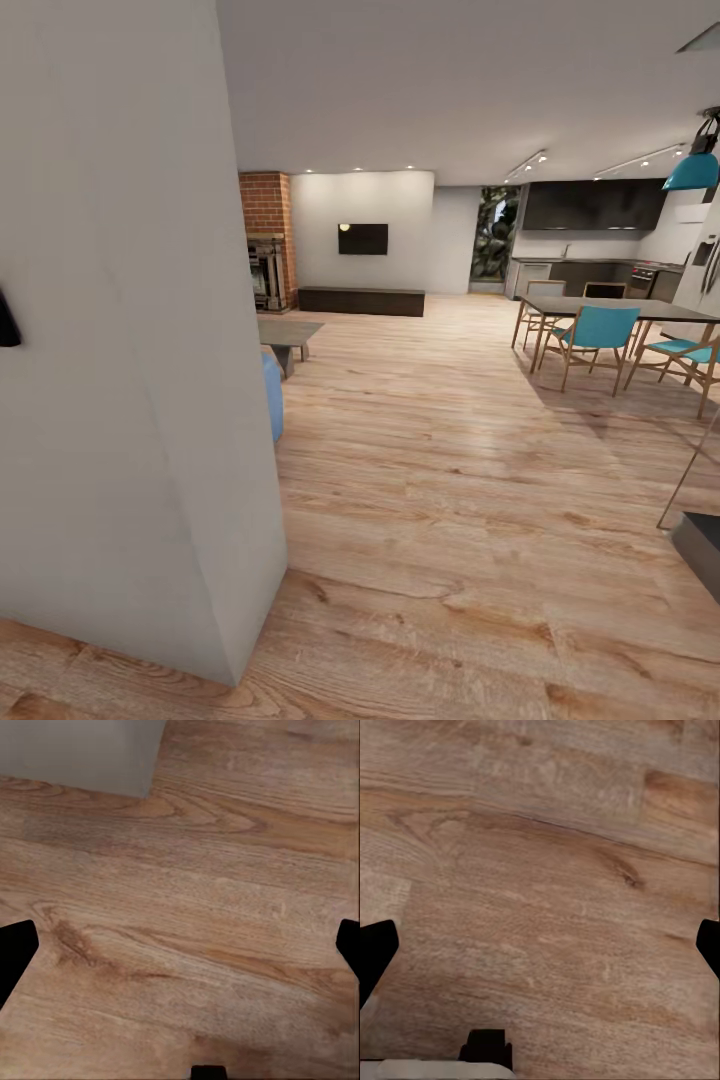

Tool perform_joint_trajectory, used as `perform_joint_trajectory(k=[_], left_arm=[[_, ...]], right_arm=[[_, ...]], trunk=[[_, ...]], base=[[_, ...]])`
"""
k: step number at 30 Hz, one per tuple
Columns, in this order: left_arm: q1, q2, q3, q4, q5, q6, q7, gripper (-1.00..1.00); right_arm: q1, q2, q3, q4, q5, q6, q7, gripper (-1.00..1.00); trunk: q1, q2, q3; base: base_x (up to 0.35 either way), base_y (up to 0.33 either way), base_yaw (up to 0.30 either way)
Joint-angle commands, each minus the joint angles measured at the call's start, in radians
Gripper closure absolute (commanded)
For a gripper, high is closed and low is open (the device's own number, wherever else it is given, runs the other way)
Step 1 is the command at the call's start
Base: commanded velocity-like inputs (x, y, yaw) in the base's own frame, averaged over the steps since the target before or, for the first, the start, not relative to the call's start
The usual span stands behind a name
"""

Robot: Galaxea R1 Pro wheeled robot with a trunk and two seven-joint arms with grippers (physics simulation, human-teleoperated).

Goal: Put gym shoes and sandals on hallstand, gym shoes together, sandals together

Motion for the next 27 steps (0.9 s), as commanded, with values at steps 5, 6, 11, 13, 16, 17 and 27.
perform_joint_trajectory(k=[5, 6, 11, 13, 16, 17, 27], left_arm=[[0.003, 0.003, 0.003, -0.012, 0.000, -0.037, 0.007, -1.00], [0.004, 0.003, 0.004, -0.012, 0.001, -0.041, 0.008, -1.00], [0.010, 0.004, 0.004, -0.011, 0.013, -0.053, 0.009, -1.00], [0.010, 0.003, 0.001, -0.010, 0.018, -0.056, 0.010, -1.00], [0.008, 0.002, -0.001, -0.015, 0.019, -0.057, 0.011, -1.00], [0.005, 0.002, -0.002, -0.019, 0.020, -0.058, 0.011, -1.00], [-0.002, -0.004, -0.002, -0.076, 0.023, -0.096, 0.012, -1.00]], right_arm=[[-0.001, 0.001, 0.002, -0.237, 0.002, -0.004, 0.001, -1.00], [-0.001, 0.002, 0.003, -0.237, 0.003, -0.004, 0.001, -1.00], [-0.001, 0.000, 0.000, -0.231, 0.005, -0.005, 0.001, -1.00], [-0.001, -0.003, -0.002, -0.225, 0.007, -0.006, -0.001, -1.00], [-0.001, -0.006, -0.002, -0.226, 0.007, -0.005, -0.002, -1.00], [-0.001, -0.007, -0.003, -0.228, 0.008, -0.005, -0.002, -1.00], [-0.001, -0.009, -0.002, -0.267, 0.006, -0.005, -0.001, -1.00]], trunk=[[0.000, 0.000, -0.001], [0.000, 0.000, -0.001], [0.000, 0.000, -0.001], [0.000, 0.000, -0.001], [0.000, 0.000, -0.001], [0.000, 0.000, -0.001], [0.000, 0.000, -0.001]], base=[[0.000, 0.000, 0.000], [0.000, 0.000, 0.000], [0.000, 0.000, 0.000], [0.000, 0.000, -0.047], [0.000, 0.000, -0.129], [0.000, 0.000, -0.196], [0.000, 0.000, -0.246]])
